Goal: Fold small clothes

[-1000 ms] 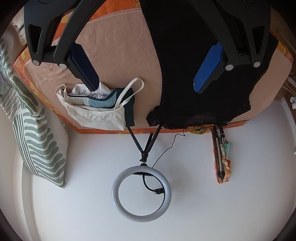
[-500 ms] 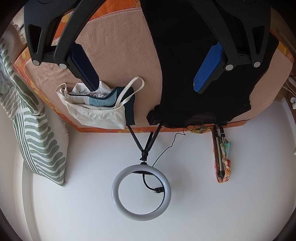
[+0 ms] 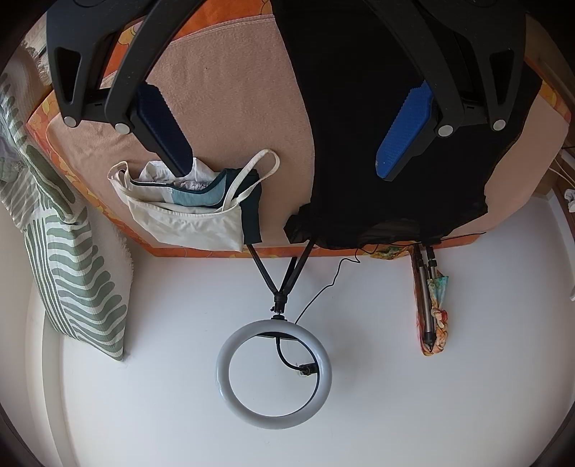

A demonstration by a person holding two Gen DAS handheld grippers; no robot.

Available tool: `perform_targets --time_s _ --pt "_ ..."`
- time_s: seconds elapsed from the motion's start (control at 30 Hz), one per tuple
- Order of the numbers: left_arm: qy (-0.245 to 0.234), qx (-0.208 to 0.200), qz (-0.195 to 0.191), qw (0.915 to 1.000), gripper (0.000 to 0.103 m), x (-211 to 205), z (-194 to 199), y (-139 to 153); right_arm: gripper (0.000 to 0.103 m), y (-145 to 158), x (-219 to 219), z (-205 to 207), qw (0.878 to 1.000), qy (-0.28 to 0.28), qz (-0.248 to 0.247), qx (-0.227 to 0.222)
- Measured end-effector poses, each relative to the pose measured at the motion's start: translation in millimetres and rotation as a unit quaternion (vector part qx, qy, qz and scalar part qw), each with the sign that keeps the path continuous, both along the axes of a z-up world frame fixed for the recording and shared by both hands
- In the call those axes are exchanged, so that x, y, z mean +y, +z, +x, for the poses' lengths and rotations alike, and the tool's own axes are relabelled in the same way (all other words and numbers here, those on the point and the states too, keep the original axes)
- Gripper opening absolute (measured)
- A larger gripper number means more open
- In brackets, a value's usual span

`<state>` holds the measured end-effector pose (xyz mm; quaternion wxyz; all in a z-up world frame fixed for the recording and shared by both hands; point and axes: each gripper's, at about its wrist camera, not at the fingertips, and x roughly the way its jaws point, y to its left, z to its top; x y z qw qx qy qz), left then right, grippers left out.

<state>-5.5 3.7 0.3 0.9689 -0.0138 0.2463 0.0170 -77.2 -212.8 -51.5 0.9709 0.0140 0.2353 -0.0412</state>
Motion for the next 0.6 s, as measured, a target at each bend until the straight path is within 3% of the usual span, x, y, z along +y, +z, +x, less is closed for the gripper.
perform_targets --time_s 0.6 --pt "0.0 0.0 0.001 1.0 0.103 -3.1 -1.1 0.1 0.103 -0.5 2.0 -0.4 1.0 0.001 -0.001 -0.001"
